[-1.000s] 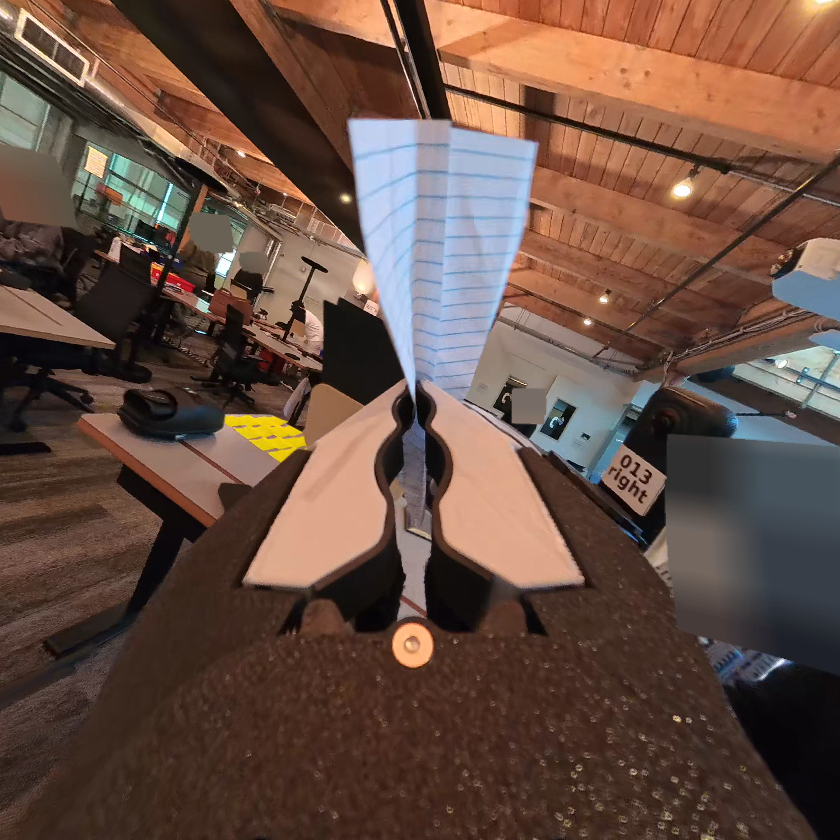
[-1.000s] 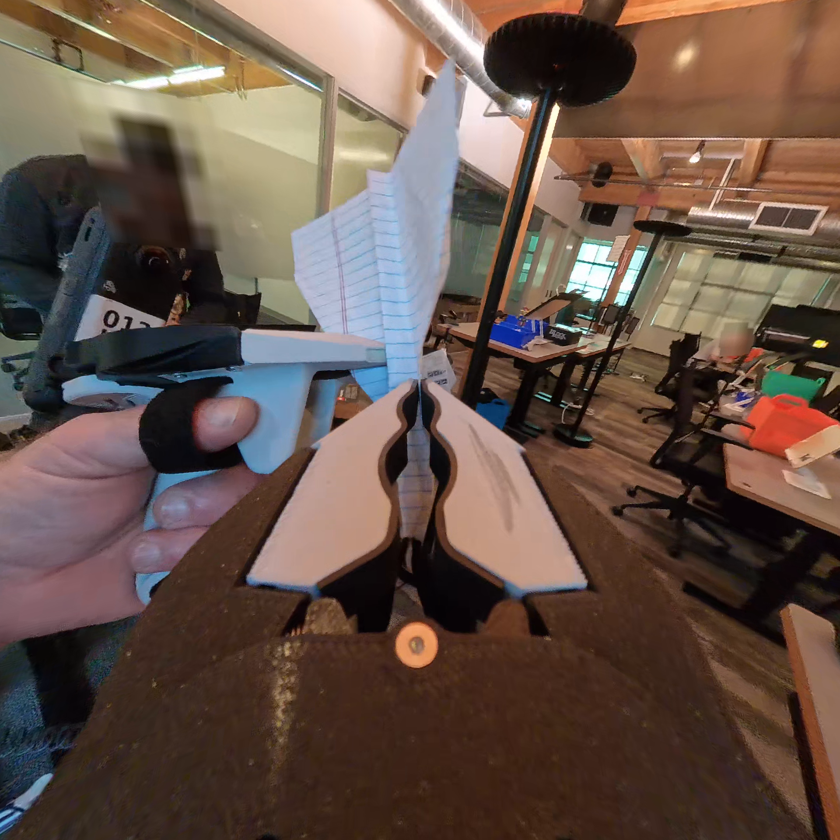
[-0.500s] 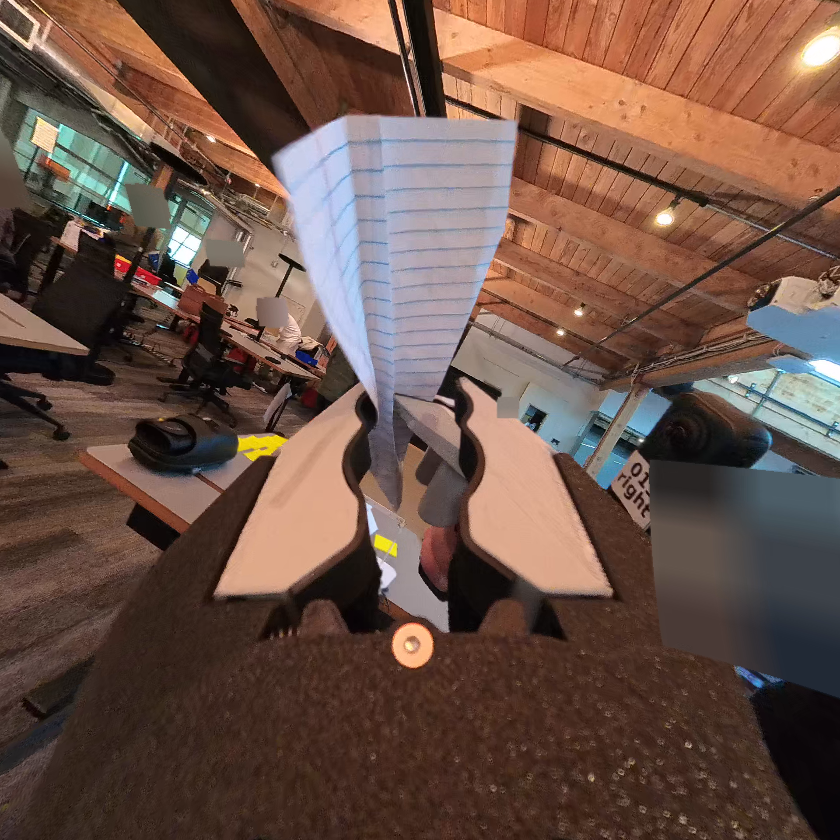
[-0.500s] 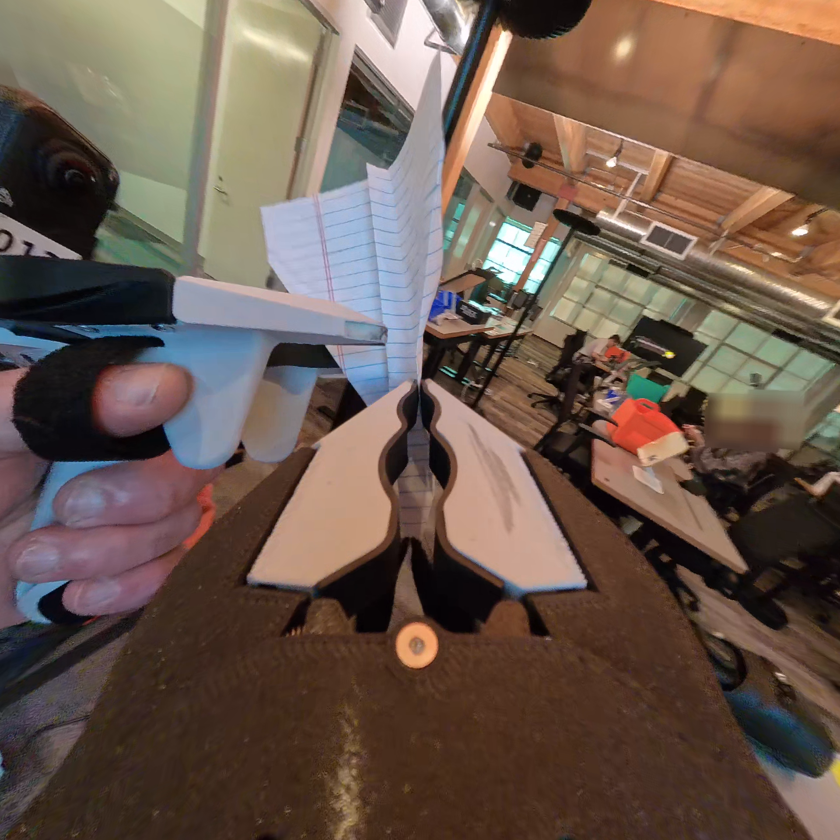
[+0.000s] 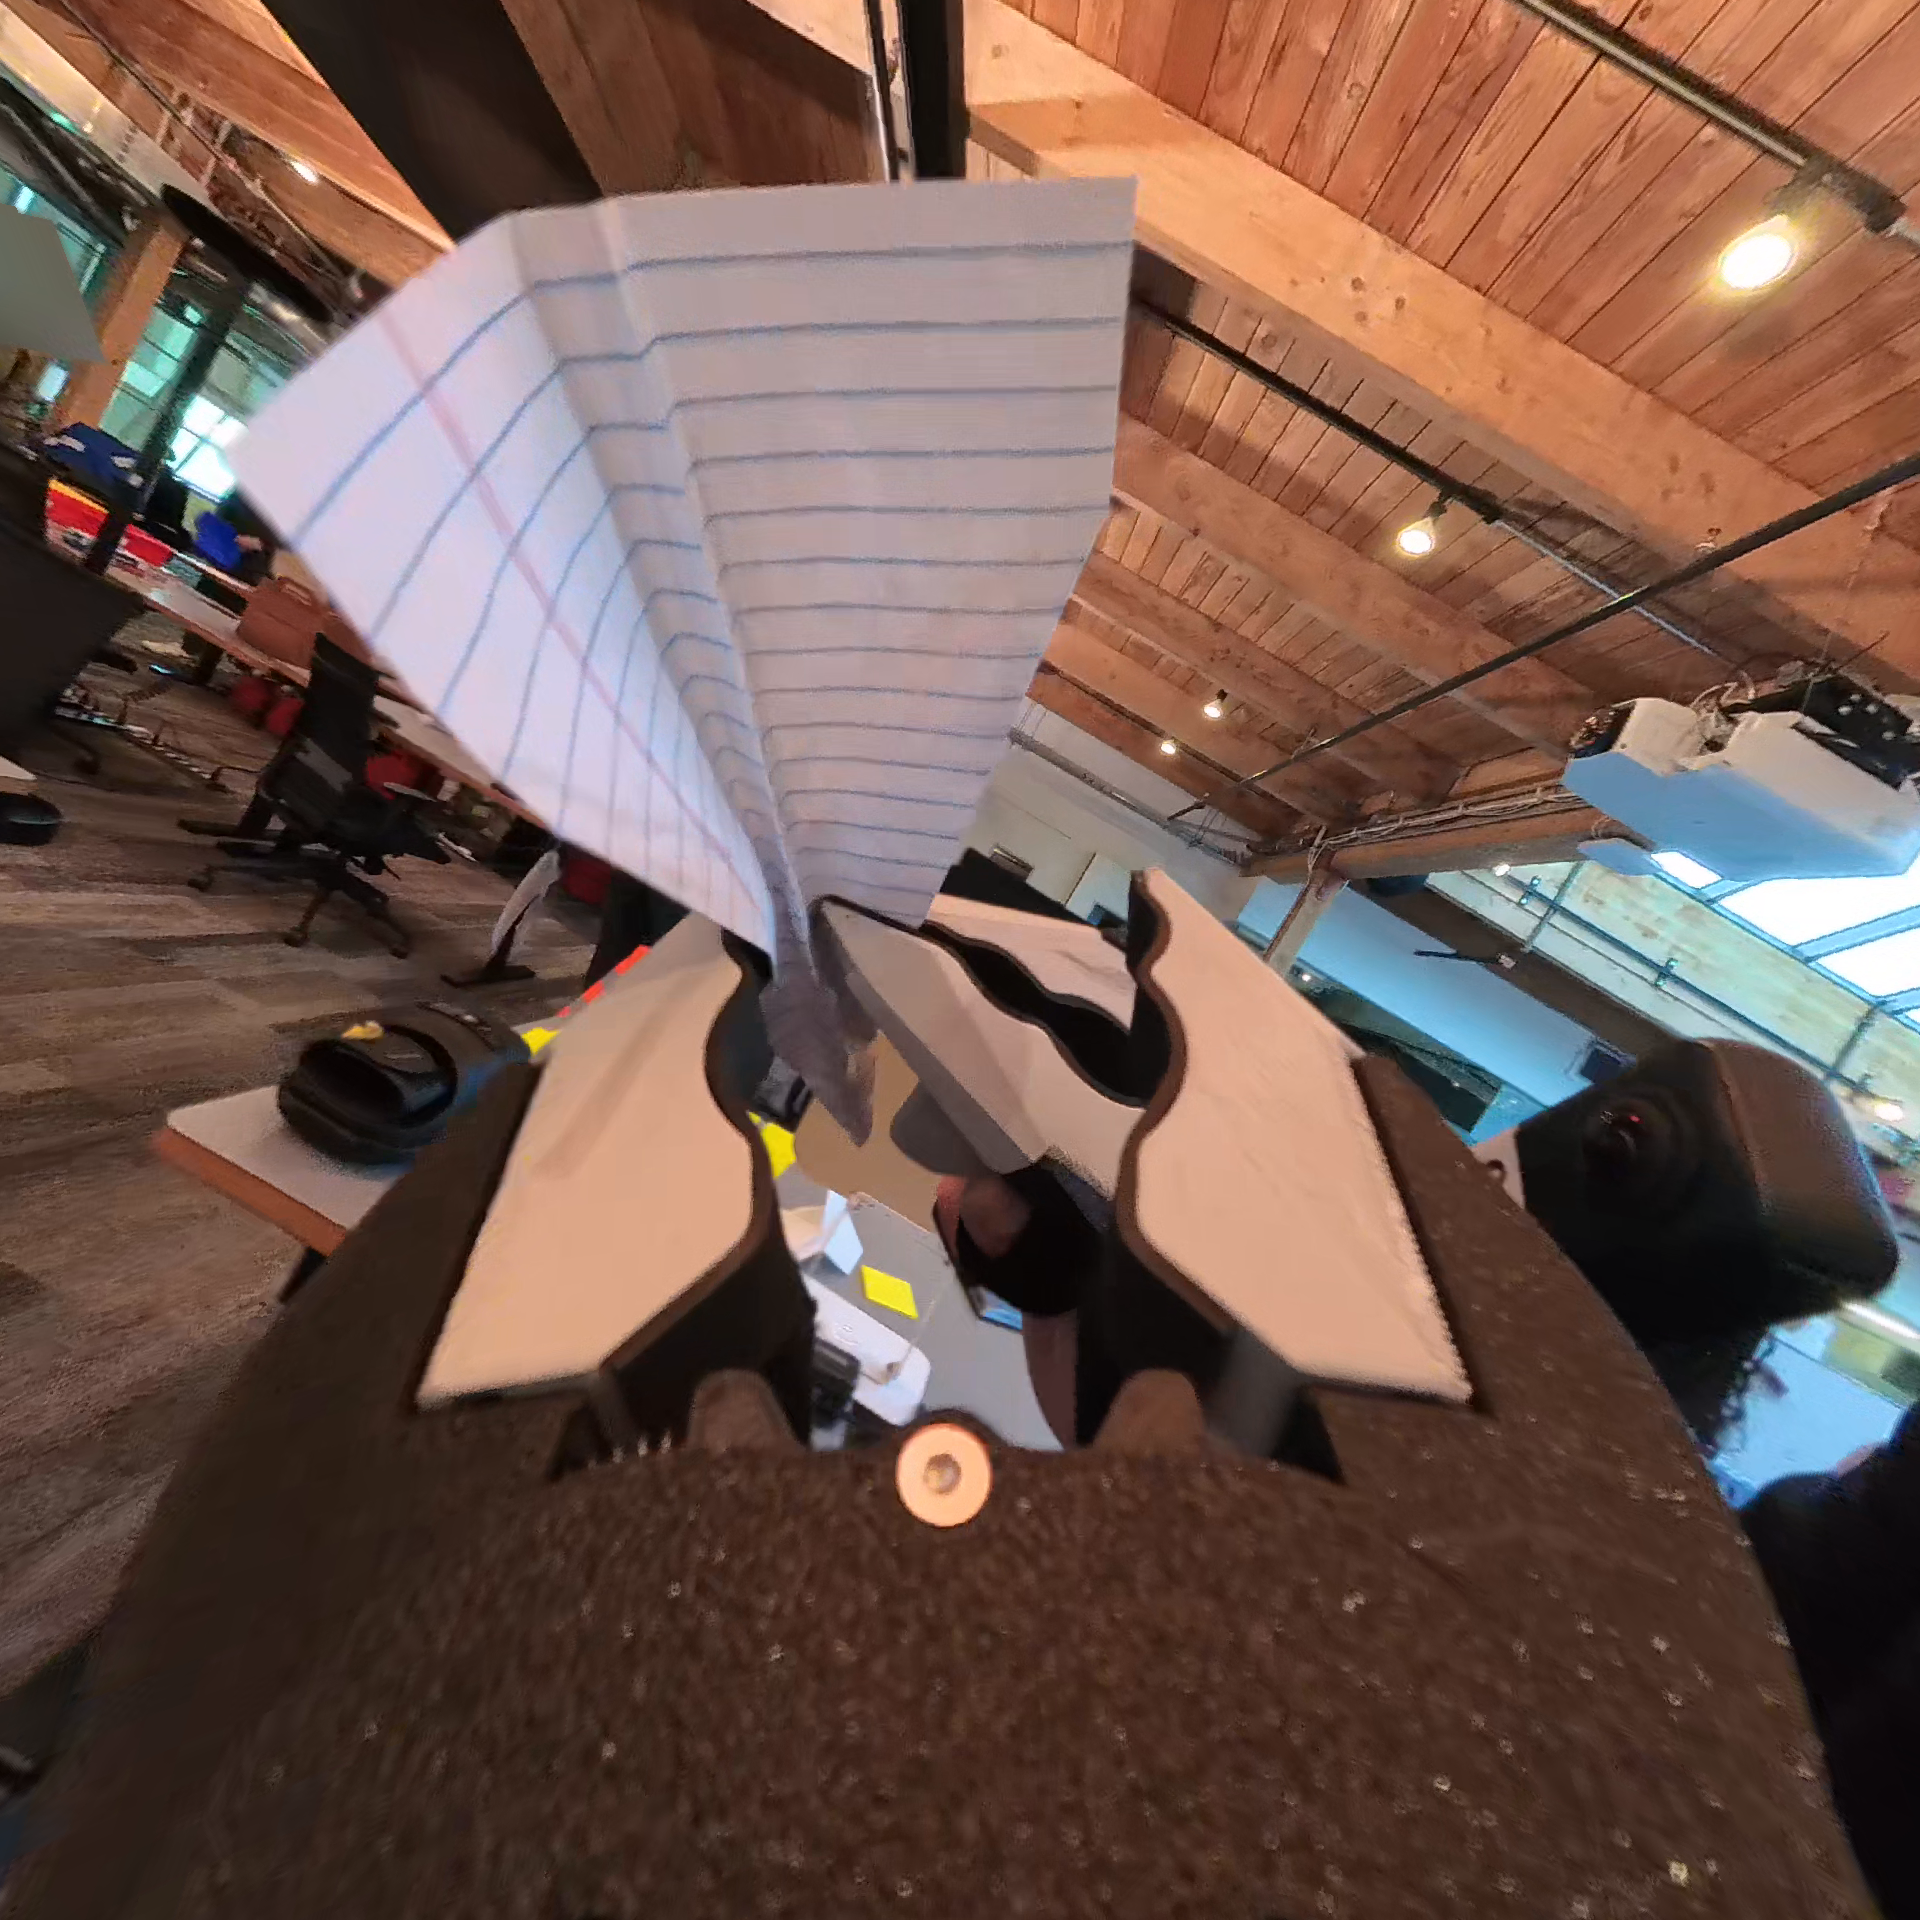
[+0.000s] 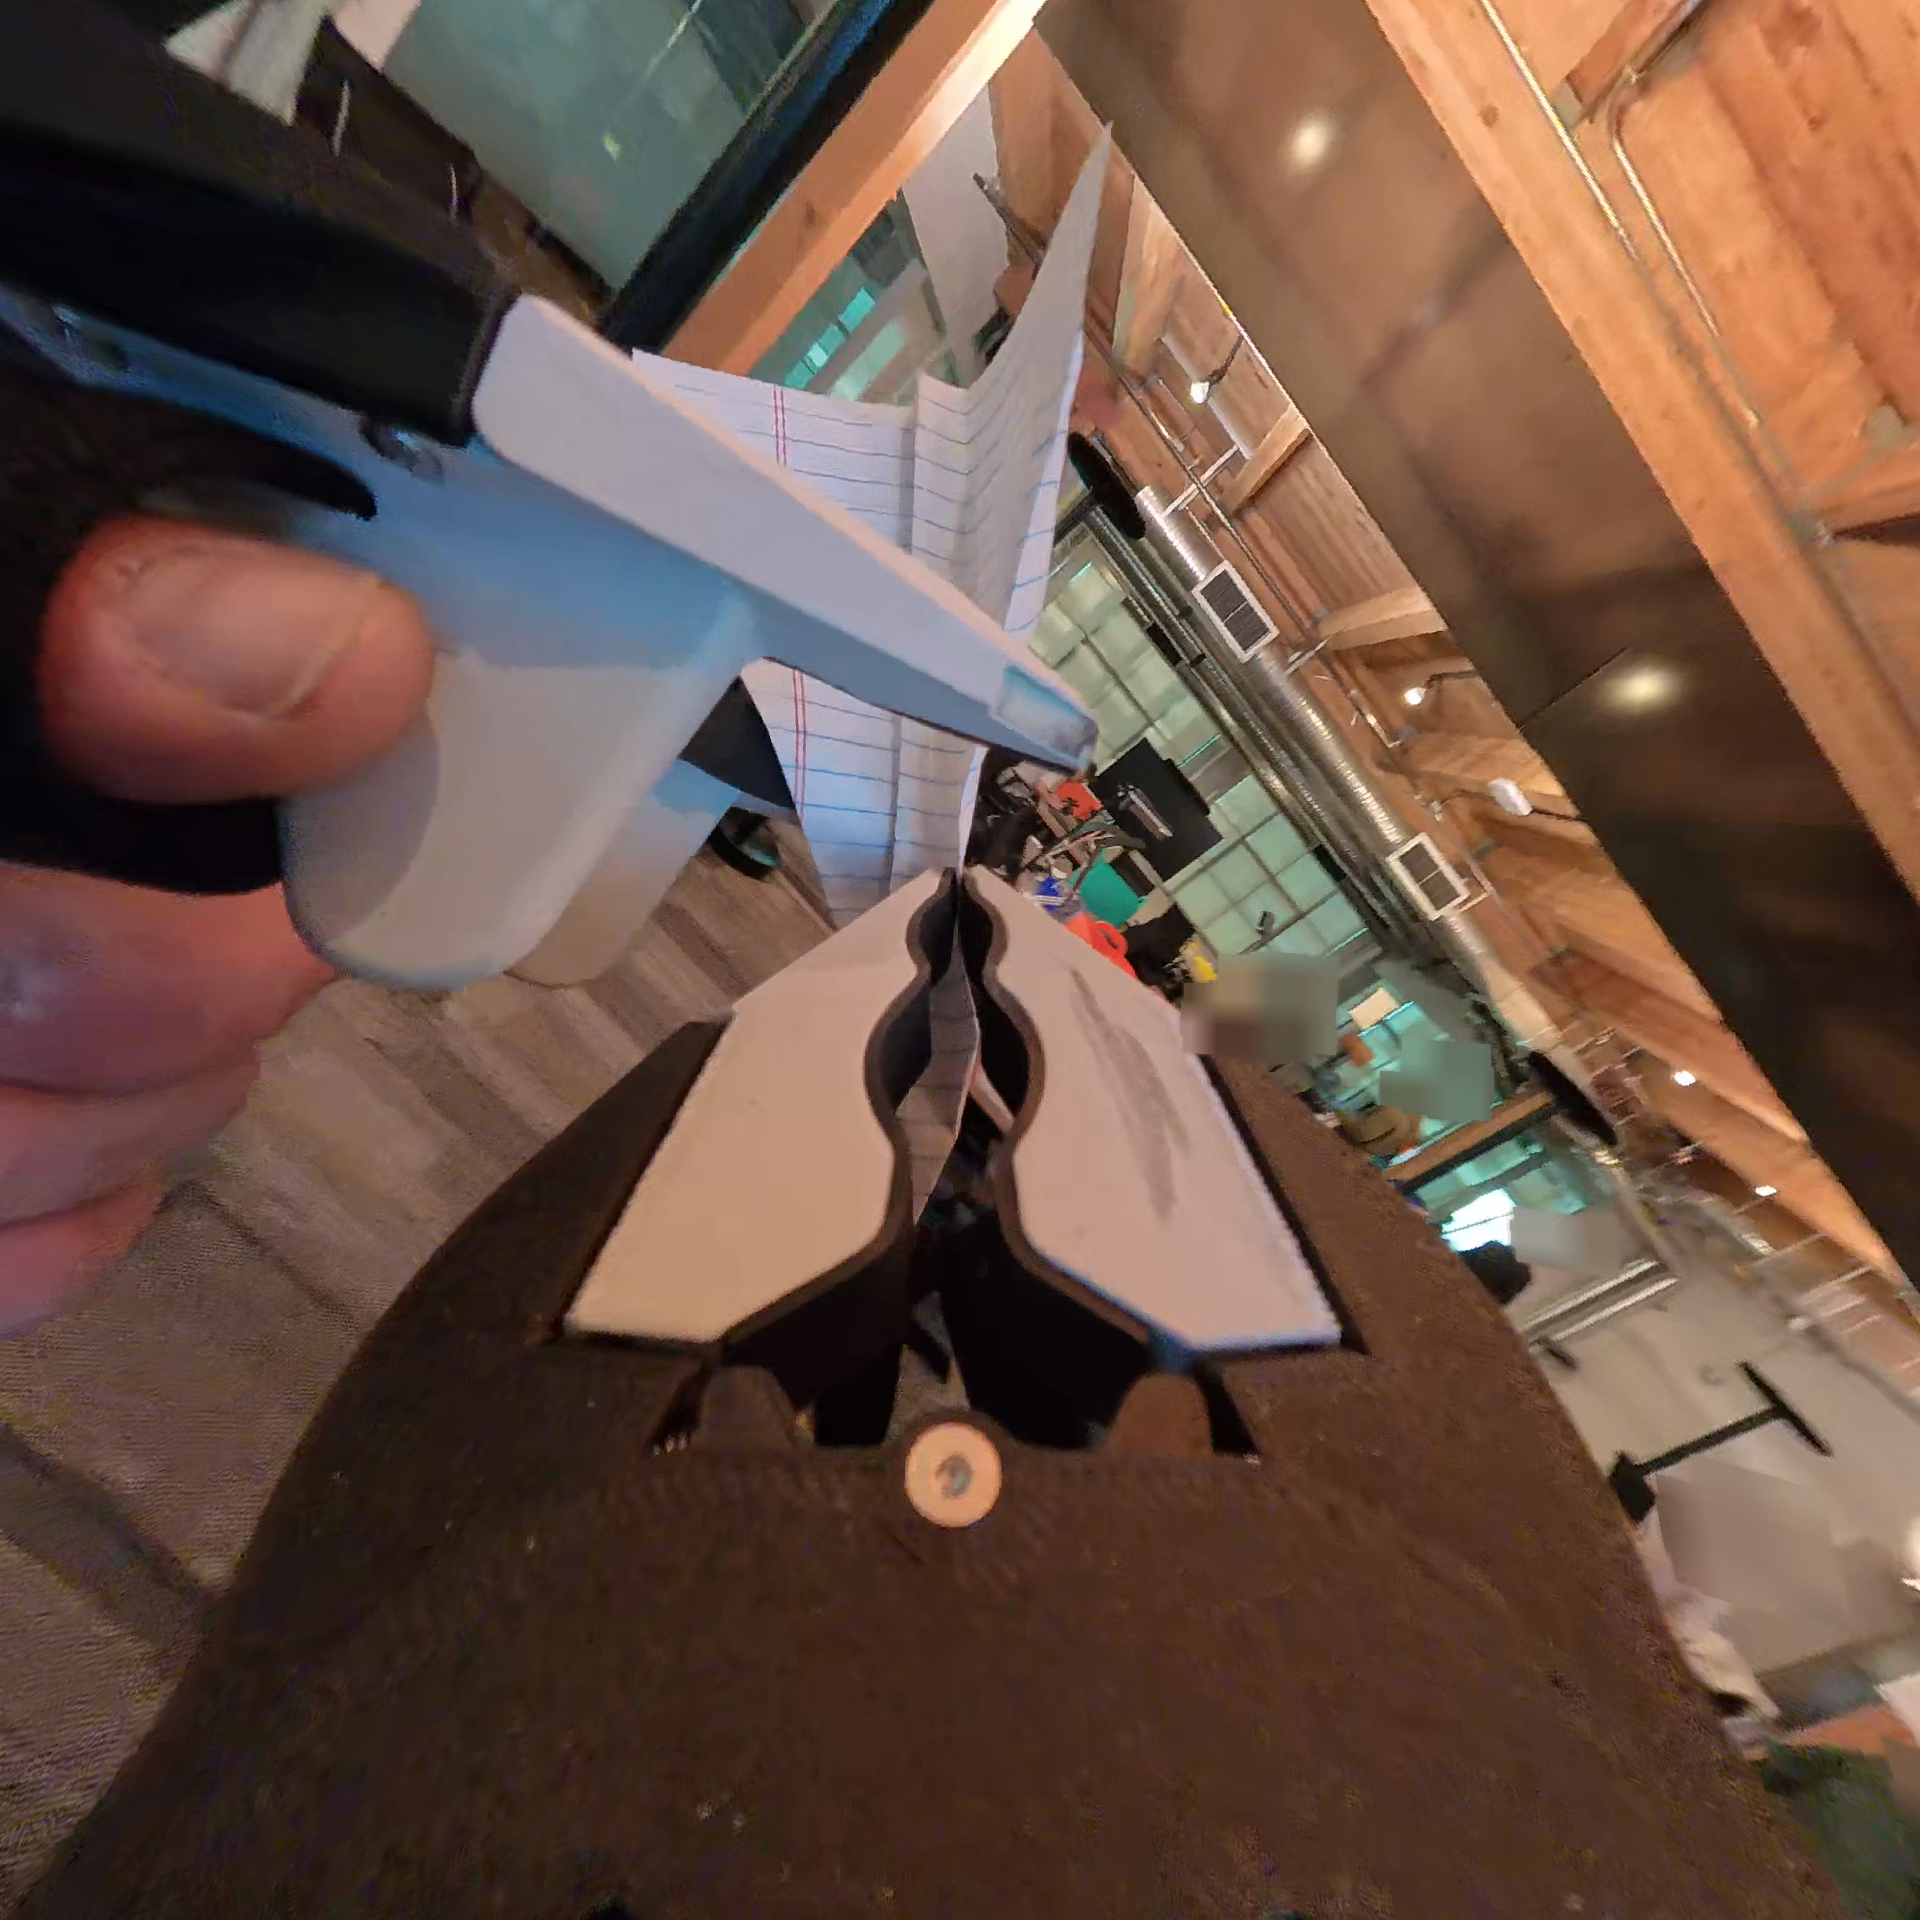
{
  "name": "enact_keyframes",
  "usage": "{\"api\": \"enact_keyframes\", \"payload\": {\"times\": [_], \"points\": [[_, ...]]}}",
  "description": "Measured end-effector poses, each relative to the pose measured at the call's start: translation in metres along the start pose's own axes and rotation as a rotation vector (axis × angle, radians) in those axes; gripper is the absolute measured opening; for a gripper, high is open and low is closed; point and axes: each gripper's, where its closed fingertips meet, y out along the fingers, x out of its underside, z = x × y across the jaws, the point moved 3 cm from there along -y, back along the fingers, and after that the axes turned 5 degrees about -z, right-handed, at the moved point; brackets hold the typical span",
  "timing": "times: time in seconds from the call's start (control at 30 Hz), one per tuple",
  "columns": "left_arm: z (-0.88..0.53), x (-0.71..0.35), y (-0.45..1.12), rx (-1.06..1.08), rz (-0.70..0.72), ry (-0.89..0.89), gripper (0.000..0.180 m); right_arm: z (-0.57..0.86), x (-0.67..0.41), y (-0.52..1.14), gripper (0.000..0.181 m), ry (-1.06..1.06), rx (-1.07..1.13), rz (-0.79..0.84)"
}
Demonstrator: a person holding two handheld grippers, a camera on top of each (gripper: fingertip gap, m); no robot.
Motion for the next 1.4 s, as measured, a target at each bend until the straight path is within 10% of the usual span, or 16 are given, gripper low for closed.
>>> {"api": "enact_keyframes", "payload": {"times": [0.73, 0.9, 1.2, 1.4], "points": [[-0.397, -0.172, 0.154, -0.228, 0.183, -0.029, 0.002, 0.086, 0.122, 0.407, 0.007, -0.368, -0.078, 0.126], [-0.464, -0.217, 0.169, -0.147, 0.215, -0.016, 0.001, 0.108, 0.136, 0.472, 0.019, -0.138, -0.196, 0.208], [-0.604, -0.293, 0.194, 0.250, 0.088, -0.075, 0.001, 0.136, 0.166, 0.634, 0.022, 0.976, -1.027, 0.323], [-0.677, -0.345, 0.217, 0.418, -0.071, -0.040, 0.001, 0.124, 0.166, 0.741, 0.025, 1.110, -1.176, 0.365]]}}
